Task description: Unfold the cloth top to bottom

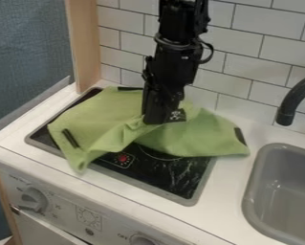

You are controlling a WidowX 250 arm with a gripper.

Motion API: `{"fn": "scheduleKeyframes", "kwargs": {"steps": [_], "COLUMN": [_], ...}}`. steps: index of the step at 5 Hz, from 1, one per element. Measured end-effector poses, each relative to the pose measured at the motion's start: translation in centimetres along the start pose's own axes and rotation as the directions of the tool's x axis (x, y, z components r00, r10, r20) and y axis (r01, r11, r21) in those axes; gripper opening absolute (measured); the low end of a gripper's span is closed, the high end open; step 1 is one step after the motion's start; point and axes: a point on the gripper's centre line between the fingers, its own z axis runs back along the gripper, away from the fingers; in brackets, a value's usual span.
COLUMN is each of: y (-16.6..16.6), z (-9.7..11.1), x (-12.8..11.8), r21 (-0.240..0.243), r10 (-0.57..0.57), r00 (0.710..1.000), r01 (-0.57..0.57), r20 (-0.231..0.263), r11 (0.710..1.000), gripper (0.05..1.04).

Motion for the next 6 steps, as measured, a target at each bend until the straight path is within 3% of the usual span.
{"fn": "scheduleKeyframes", "kwargs": {"steps": [2,3,4,5,6], "y": [-5.0,-6.8,-7.9,-8.4,-8.5], "z": [-1.9,-2.9,-4.9,-5.5,-5.9], "x": [-0.5,-1.0,-1.4,-1.5,-1.5], "r21": [-0.063,-0.071,-0.098,-0.101,-0.115], "r10": [-0.144,-0.214,-0.264,-0.299,-0.309], "r00": [0.986,0.97,0.946,0.937,0.932], "r01": [0.139,0.207,0.249,0.285,0.291], "r20": [-0.081,-0.118,-0.186,-0.181,-0.189], "r11": [0.988,0.976,0.963,0.953,0.95], "gripper": [0.053,0.053,0.053,0.07,0.221]}}
